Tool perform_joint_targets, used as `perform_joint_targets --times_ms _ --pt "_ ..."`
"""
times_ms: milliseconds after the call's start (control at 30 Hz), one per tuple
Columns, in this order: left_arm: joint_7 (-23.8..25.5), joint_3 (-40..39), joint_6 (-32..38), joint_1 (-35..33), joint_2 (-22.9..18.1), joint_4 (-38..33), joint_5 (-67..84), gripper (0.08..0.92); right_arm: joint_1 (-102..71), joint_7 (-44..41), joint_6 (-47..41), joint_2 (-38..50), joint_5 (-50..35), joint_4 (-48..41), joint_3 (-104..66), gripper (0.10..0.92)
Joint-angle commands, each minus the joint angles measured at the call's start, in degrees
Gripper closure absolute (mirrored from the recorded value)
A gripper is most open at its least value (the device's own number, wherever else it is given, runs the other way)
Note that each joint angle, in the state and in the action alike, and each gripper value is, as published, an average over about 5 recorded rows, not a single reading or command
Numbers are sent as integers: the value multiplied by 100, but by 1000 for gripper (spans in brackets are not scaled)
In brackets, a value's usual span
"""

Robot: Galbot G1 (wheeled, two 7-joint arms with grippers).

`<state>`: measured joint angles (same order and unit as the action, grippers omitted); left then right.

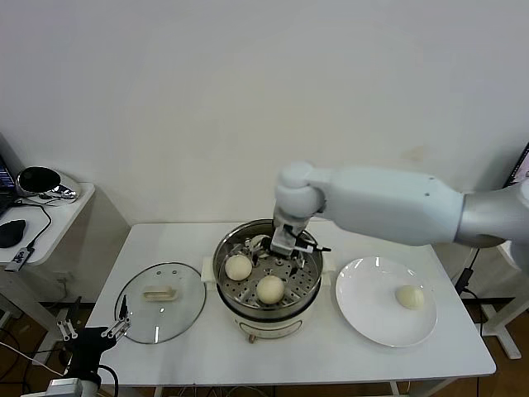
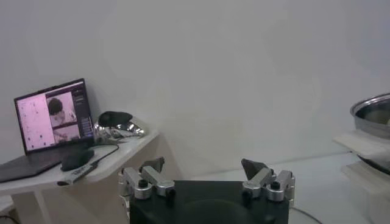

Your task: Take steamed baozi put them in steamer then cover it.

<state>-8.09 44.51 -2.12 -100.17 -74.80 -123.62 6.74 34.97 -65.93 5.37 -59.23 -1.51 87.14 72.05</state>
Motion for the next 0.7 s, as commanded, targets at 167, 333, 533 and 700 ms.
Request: perform_joint_targets --times_ms 167,333,533,700 --pt "9 -60 3 39 92 -2 -5 177 148 362 -3281 2359 -722 814 -342 203" --pt "11 -151 9 64 137 18 -30 177 -517 358 -3221 3337 -430 987 -782 203" --pt "14 -253 15 77 145 34 -96 177 -1932 186 -2559 3934 355 747 -1778 203" --pt "15 -283 22 53 149 59 -144 177 -3796 27 -2074 4071 899 262 -3342 203"
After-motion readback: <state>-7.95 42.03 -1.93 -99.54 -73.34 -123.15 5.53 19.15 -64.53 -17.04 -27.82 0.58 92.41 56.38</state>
